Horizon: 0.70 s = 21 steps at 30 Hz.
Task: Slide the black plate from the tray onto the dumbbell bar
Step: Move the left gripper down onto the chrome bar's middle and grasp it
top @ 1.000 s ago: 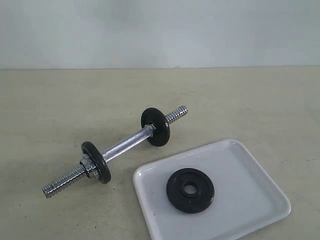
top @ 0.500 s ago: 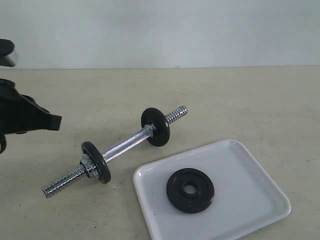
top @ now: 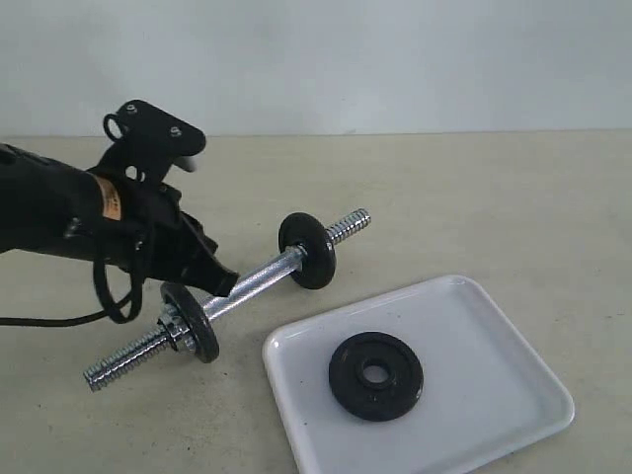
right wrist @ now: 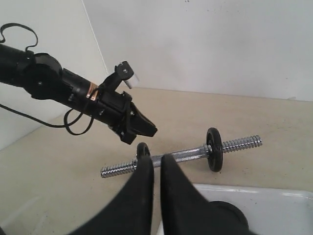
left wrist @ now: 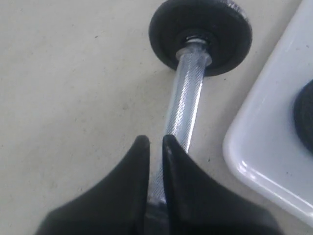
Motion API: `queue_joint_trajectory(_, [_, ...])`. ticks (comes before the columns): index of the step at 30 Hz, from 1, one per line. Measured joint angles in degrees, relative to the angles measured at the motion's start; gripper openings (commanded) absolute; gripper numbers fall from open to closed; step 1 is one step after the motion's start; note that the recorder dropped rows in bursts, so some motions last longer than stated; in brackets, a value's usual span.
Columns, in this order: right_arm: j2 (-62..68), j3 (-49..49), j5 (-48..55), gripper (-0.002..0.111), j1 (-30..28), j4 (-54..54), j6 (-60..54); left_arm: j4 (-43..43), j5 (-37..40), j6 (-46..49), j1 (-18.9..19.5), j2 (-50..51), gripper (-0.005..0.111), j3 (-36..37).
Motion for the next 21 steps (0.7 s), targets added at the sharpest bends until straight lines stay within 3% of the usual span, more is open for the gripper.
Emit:
queue_joint_trajectory(7, [0.1,6.5,-1.1,0.003,0.0,3.0,-1.6,-0.7,-2.5,0.4,-1.1,6.6,0.071,-4.1])
queue_joint_trajectory(21, [0.1,9.0,-2.9,0.003,0.0,6.5,-4.0,-0.7,-5.2,0.6,-1.1,12.7,0.071,-5.4])
